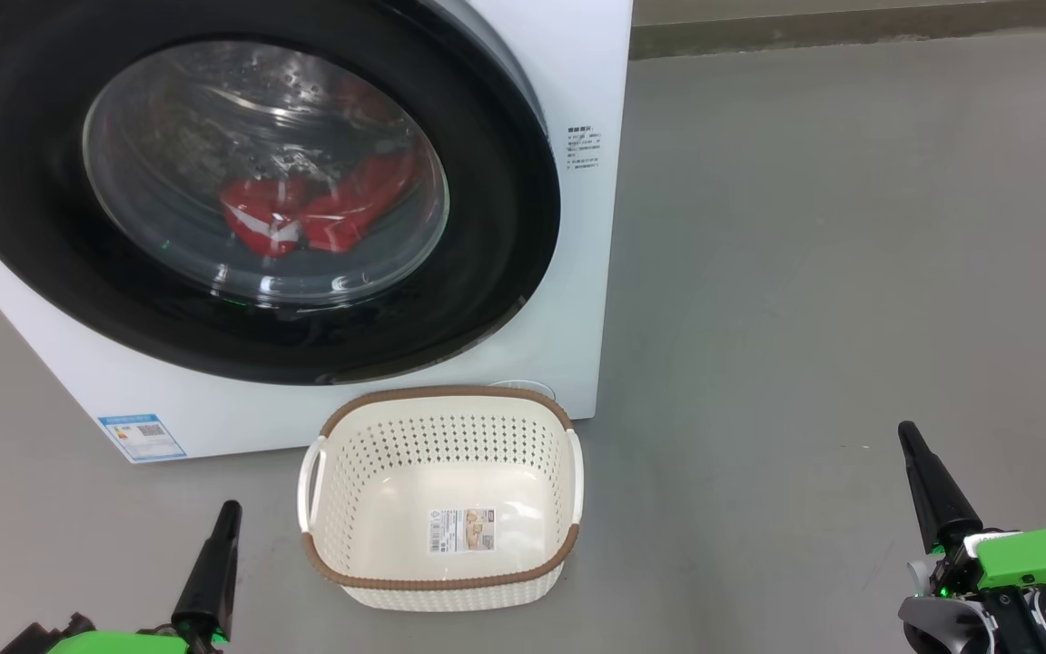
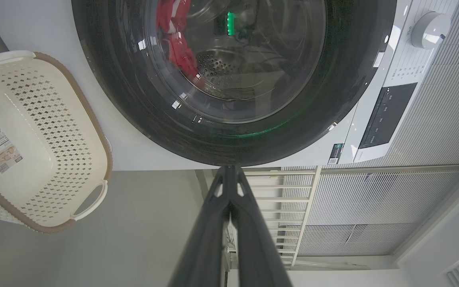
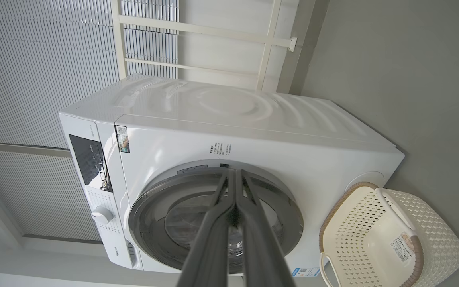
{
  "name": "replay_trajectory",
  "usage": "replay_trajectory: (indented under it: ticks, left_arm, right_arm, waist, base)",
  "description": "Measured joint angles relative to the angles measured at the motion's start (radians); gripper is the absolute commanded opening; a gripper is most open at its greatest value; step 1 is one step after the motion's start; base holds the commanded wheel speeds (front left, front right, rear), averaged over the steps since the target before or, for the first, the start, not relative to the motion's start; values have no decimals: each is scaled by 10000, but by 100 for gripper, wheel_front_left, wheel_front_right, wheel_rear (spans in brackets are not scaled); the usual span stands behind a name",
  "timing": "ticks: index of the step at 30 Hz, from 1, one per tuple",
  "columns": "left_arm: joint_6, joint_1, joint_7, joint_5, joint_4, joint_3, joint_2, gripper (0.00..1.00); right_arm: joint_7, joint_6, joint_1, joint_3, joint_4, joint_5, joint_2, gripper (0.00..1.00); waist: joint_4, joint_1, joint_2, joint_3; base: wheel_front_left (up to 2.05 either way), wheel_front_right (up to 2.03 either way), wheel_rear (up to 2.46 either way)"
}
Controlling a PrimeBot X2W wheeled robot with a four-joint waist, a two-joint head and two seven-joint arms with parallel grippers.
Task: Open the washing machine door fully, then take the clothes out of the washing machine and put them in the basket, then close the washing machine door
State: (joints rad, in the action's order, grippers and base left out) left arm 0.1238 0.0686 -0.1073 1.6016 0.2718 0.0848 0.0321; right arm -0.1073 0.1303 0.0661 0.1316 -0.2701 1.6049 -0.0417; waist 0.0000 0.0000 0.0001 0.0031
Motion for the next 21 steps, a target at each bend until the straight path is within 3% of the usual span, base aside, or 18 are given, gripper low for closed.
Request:
replay_trajectory:
  ticks: [20,21]
  left_arm:
    - [0,0,0,0,0,0,0,0]
    - [0,-12,4,-2,36,-2,-8,100]
  right_arm:
    - [0,0,0,0,0,0,0,0]
    - [4,2,-10,-6,-36,-2,4,100]
  waist:
    - [0,0,-1,0]
    - [0,0,0,0]
  base:
    - [0,0,0]
    - [0,0,0]
